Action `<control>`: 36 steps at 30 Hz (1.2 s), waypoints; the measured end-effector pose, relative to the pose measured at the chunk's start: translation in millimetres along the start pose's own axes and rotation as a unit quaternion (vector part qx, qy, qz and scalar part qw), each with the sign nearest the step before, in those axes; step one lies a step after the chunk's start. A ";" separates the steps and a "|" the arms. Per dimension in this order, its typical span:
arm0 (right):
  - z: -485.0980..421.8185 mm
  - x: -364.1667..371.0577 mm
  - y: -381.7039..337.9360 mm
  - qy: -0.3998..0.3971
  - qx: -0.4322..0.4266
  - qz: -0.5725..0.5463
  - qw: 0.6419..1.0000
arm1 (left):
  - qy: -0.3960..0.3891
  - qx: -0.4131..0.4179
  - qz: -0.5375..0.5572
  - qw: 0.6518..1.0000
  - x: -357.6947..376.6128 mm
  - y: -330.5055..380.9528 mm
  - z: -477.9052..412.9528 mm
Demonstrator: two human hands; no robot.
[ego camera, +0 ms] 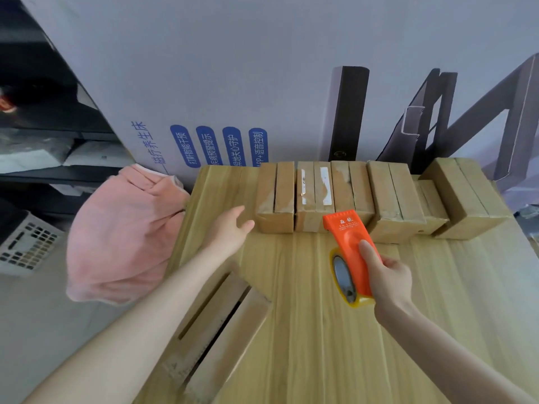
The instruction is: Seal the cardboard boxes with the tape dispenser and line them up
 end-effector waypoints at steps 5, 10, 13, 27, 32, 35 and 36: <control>19.7 2.8 9.9 -0.022 0.008 0.015 1.000 | 0.024 0.096 -0.099 0.990 24.5 3.9 106.1; 40.5 1.3 10.1 -0.054 -0.011 0.011 0.998 | -0.006 0.100 -0.290 0.952 72.3 -30.9 136.4; 47.0 -7.5 9.9 -0.055 -0.022 -0.004 0.998 | -0.018 0.115 -0.299 0.947 86.3 -33.3 131.7; 37.1 -151.3 8.8 0.030 -0.034 -0.003 0.999 | -0.094 0.434 -0.331 0.833 246.3 127.6 226.5; 25.0 -229.3 10.7 0.043 -0.044 0.010 0.998 | -0.126 0.538 -0.340 0.761 291.9 171.6 260.6; 18.4 -266.2 12.0 0.025 -0.051 0.014 0.998 | -0.132 0.535 -0.344 0.760 294.5 181.5 264.1; 17.0 -275.4 10.6 0.011 -0.055 0.015 0.998 | -0.133 0.524 -0.322 0.778 289.7 185.4 264.3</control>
Point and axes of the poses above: each hand's wrist, its own z-axis away from the middle knuckle, its own x-axis out of the palm, y = z × x, the point moved 7 cm from there along -z, towards the middle knuckle, and after that the axes turned 4 degrees about -z, right-handed, at the moved point
